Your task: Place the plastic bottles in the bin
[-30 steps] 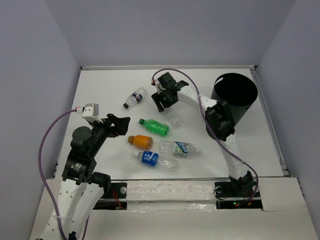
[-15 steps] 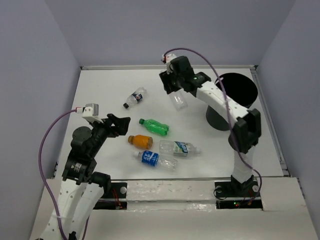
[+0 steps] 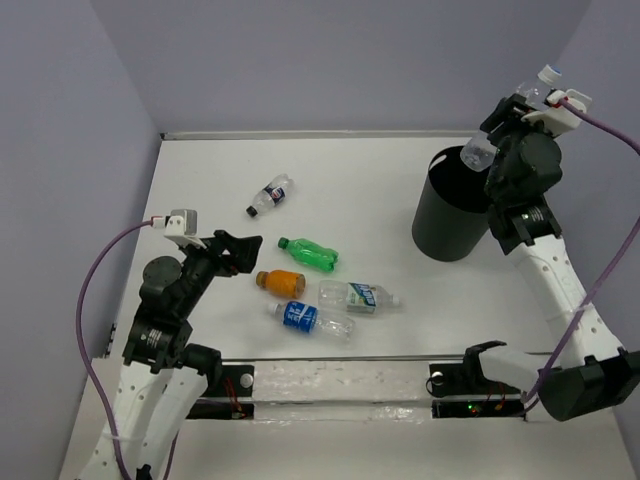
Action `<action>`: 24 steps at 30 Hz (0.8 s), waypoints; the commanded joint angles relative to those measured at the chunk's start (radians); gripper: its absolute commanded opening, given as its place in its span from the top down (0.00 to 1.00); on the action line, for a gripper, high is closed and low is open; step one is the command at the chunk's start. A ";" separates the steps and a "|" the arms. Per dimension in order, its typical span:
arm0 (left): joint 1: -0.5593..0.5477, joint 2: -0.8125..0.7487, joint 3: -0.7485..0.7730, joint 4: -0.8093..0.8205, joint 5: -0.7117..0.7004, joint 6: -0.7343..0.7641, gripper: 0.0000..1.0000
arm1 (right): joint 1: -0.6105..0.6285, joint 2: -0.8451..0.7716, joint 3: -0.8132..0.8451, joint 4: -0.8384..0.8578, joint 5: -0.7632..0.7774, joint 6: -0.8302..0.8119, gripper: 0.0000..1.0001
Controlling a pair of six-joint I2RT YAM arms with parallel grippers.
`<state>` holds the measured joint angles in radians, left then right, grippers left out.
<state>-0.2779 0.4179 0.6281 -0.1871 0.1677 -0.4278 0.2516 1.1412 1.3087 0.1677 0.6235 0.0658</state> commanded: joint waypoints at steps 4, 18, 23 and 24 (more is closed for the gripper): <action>-0.014 0.035 -0.005 0.038 0.032 0.012 0.01 | -0.058 0.091 -0.158 0.177 0.061 -0.012 0.60; -0.014 0.447 0.206 0.084 0.016 0.104 0.01 | -0.068 -0.020 -0.184 -0.029 -0.173 0.147 0.02; -0.018 0.695 0.393 0.081 -0.069 0.174 0.02 | -0.020 -0.061 -0.140 -0.132 -0.456 0.224 0.01; -0.018 0.743 0.422 0.081 -0.085 0.175 0.02 | 0.000 -0.061 -0.141 -0.141 -0.481 0.235 0.01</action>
<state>-0.2890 1.0225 0.9134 -0.1497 0.1551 -0.3222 0.1921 1.1088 1.1095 0.0978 0.3889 0.2165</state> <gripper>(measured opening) 0.987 0.988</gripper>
